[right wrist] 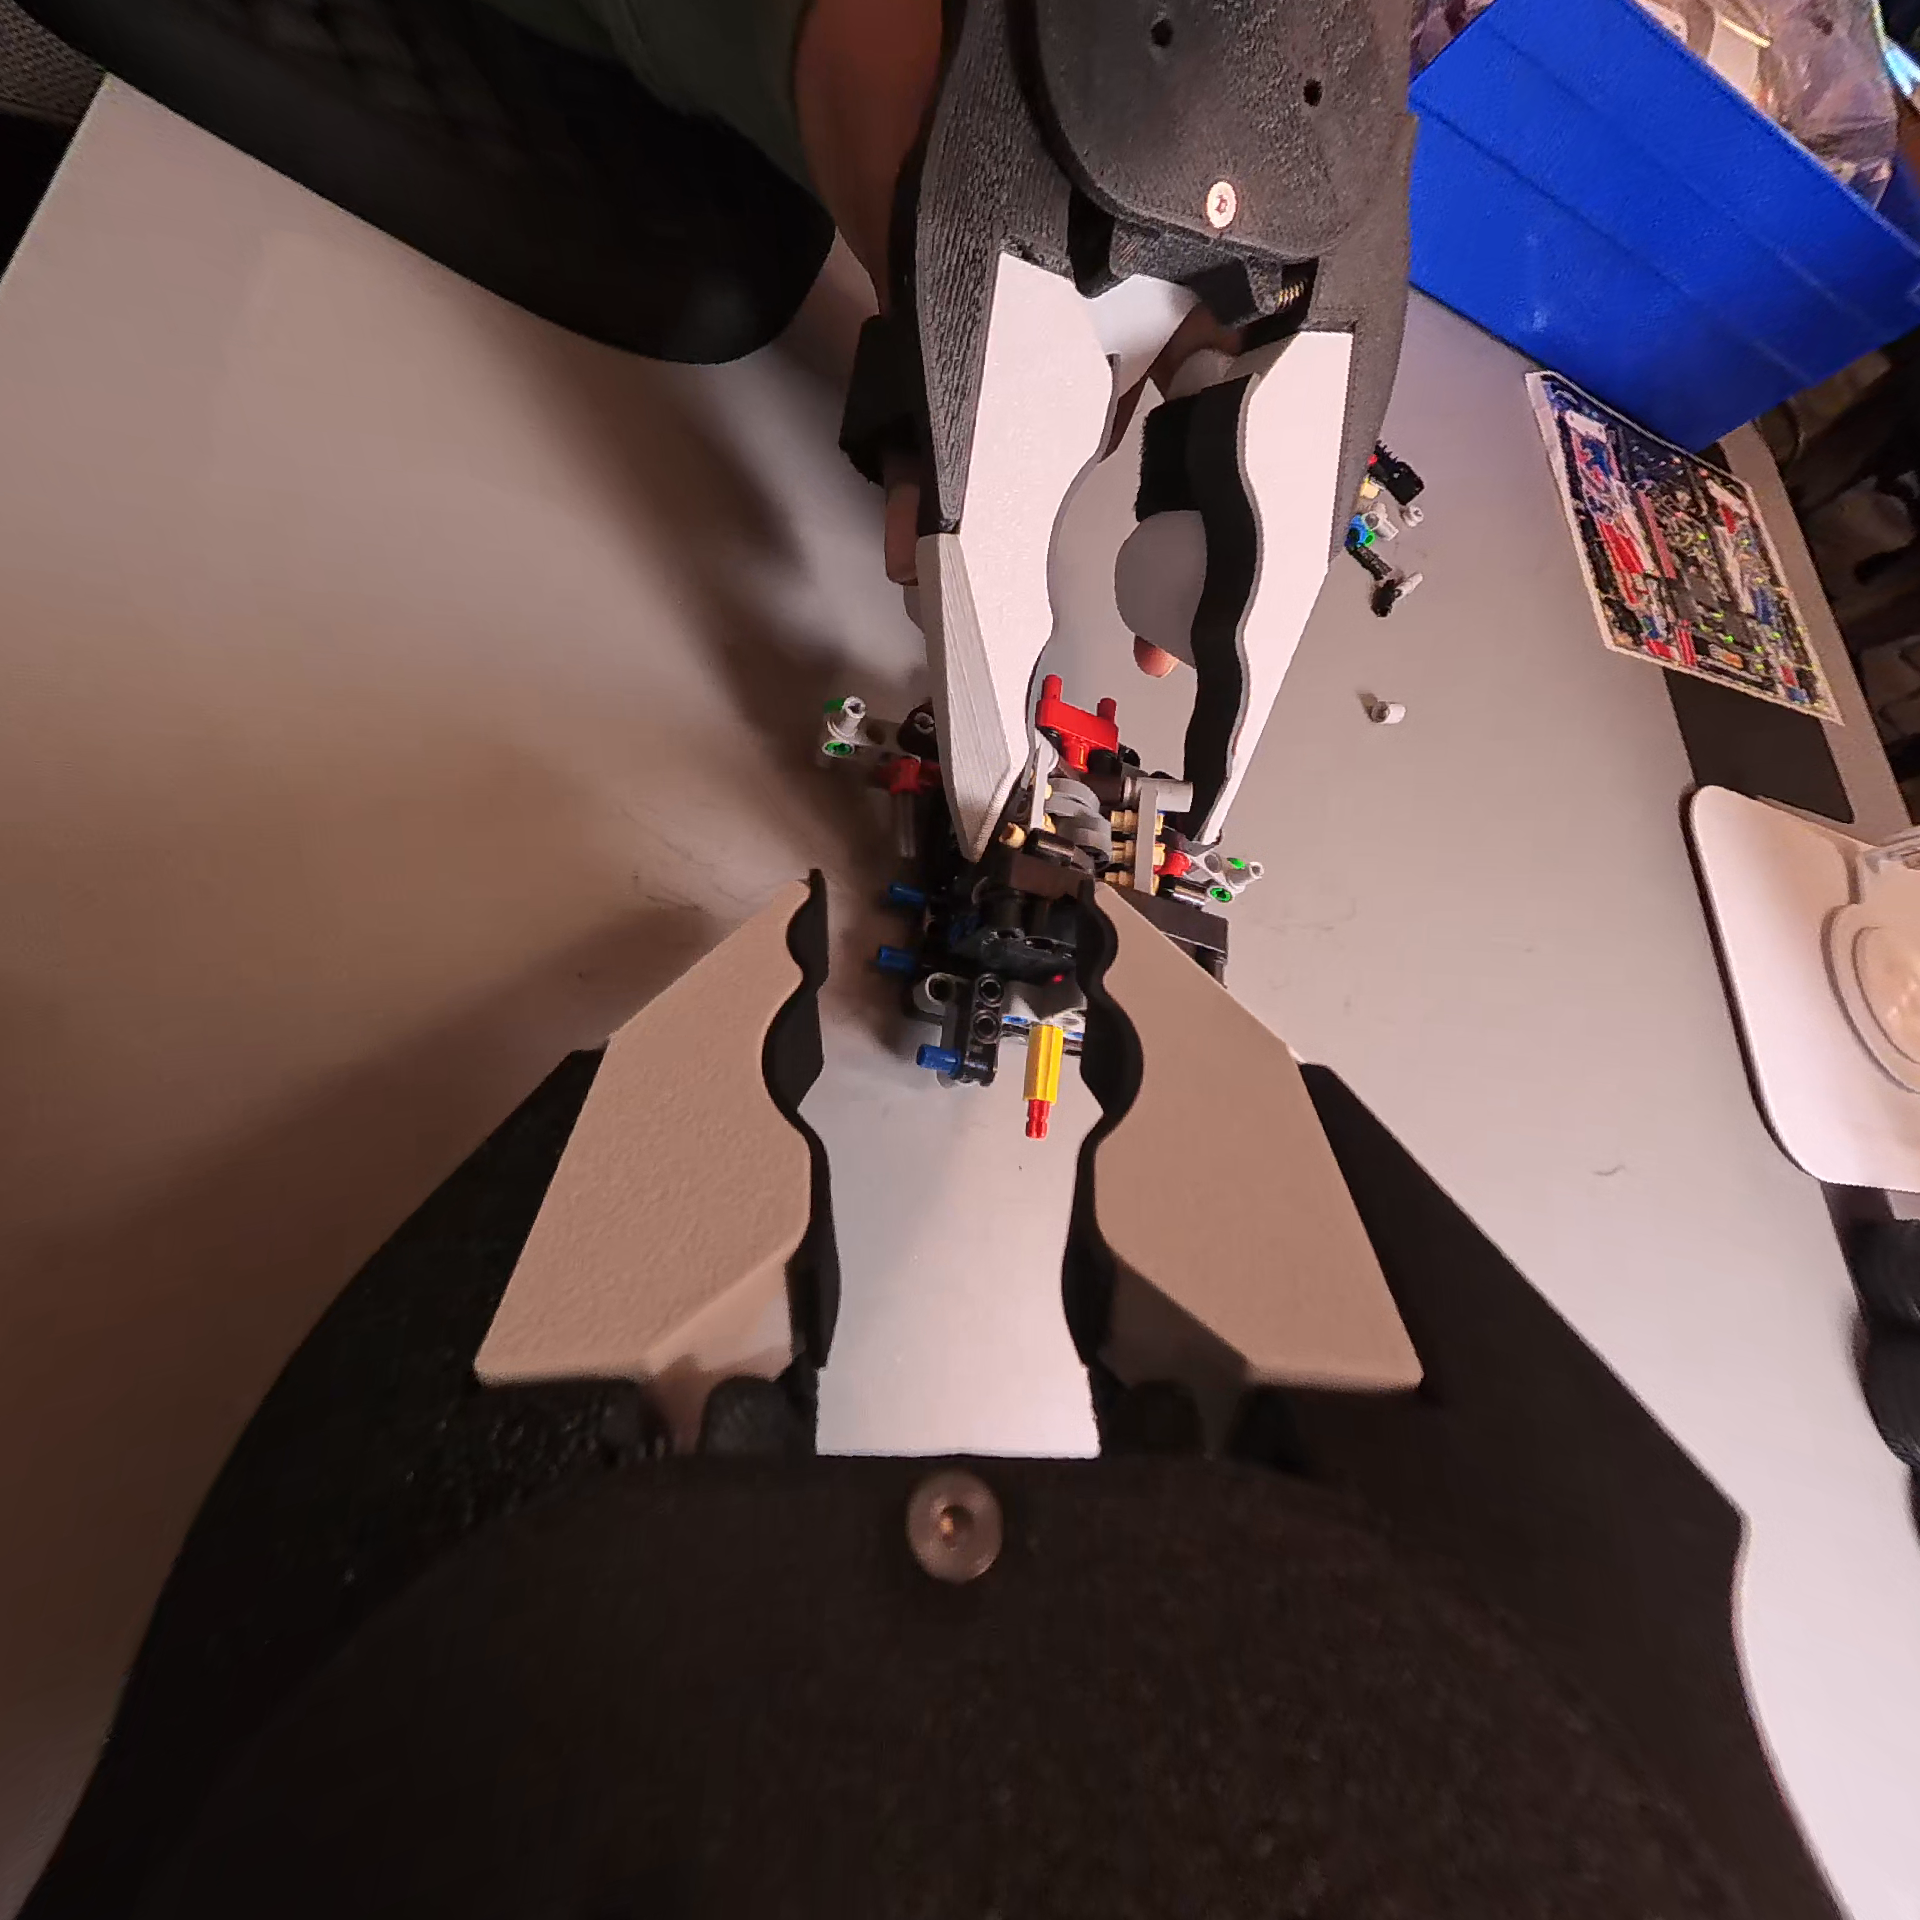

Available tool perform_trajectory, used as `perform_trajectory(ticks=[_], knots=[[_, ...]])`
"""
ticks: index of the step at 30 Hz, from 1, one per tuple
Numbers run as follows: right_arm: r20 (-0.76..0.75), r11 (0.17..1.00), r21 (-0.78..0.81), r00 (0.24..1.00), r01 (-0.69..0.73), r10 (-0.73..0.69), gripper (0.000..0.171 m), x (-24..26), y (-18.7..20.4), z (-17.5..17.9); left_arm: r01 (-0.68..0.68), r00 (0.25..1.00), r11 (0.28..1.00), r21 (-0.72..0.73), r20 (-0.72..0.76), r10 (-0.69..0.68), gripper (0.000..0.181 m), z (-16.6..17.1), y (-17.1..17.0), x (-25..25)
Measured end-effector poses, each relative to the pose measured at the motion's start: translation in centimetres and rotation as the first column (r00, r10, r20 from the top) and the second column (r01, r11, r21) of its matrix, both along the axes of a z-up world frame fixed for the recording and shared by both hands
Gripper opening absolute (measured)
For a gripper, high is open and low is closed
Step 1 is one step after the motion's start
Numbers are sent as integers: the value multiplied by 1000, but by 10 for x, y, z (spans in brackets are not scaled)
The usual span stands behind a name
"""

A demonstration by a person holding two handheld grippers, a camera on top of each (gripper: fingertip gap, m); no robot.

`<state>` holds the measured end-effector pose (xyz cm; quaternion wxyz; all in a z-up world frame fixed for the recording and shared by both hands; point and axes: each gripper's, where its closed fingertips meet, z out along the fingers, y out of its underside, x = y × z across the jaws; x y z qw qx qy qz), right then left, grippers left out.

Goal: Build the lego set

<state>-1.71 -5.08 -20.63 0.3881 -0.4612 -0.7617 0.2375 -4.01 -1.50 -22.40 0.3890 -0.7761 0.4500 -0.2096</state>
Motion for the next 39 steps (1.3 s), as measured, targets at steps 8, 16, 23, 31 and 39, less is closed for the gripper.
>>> perform_trajectory(ticks=[8,16,23,31,39], knots=[[-3,1000,16,1000,5,-5,43,1,3,0,-17,1000,1000,12,-19,17,55,0,1,0],[-37,991,-42,991,127,-129,47,5,28,7,1,1000,1000,11,-3,-1,64,2,-2,2],[-27,961,-184,977,204,-213,71,-6,37,-7,84,987,994,-68,145,-73,73,20,-9,-19],[-5,957,-209,979,200,-206,60,-6,41,-12,156,982,972,-175,132,-134,54,-6,-22,-25],[22,971,-174,986,164,-163,46,15,52,-15,206,974,969,-139,120,-190,41,-8,-29,-15]])
